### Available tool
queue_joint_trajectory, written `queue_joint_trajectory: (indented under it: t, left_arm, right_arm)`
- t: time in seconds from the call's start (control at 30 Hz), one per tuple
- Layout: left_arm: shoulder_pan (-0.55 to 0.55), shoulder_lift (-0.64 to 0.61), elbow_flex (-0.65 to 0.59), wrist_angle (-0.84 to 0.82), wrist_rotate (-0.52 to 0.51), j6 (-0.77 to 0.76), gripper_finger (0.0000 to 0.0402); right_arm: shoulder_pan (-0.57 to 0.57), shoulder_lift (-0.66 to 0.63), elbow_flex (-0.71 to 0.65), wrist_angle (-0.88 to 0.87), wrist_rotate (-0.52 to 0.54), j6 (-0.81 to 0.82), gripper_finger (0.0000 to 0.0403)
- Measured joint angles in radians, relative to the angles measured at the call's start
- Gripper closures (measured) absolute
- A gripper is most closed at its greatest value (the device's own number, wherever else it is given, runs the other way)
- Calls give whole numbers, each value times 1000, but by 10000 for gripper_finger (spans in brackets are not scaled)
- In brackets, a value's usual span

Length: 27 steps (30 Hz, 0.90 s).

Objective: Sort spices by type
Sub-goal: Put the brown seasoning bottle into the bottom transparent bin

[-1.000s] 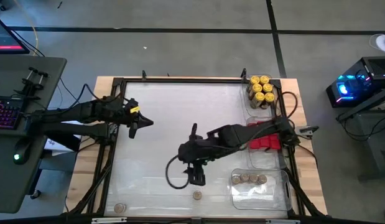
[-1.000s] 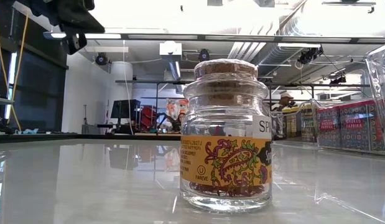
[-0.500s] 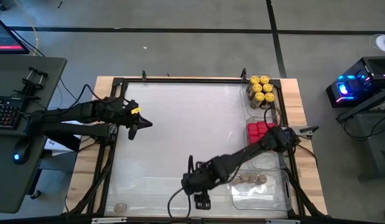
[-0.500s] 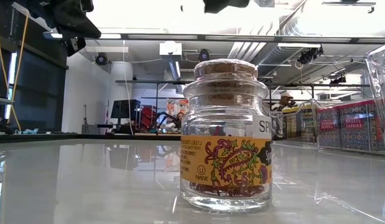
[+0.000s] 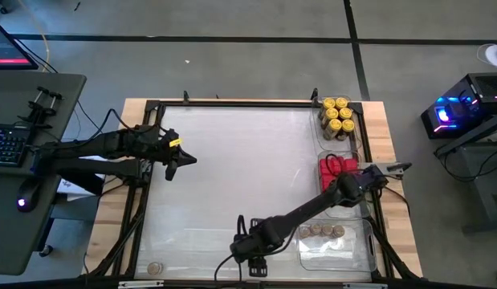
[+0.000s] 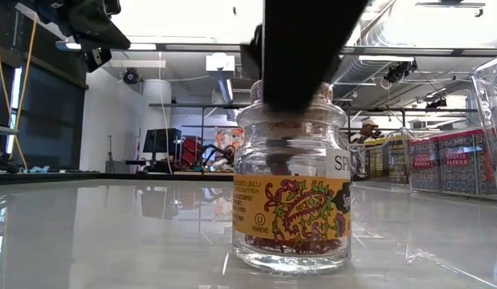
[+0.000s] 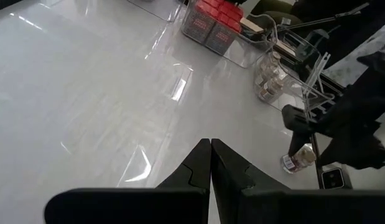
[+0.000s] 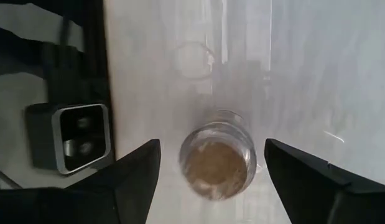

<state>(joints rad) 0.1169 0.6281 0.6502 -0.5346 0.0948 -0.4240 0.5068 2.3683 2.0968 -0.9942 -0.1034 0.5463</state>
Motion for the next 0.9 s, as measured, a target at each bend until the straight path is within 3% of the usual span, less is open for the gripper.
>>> queue_joint_trajectory:
  t: [0.2,0.4,0.63,0.9]
  left_arm:
    - [0,0,0,0,0,0,402]
    - [0,0,0,0,-5,3,401]
    - [0,3,0,10,-30,30,401]
    - [2,38,0,66,-45,61,401]
  right_arm:
    - [3,20,0,-6,32,7,139]
    - [4,18,0,-11,111,53,234]
    - [-15,-9,75,-188,117,84,231]
    - [-3,-199,114,-563,290,283,231]
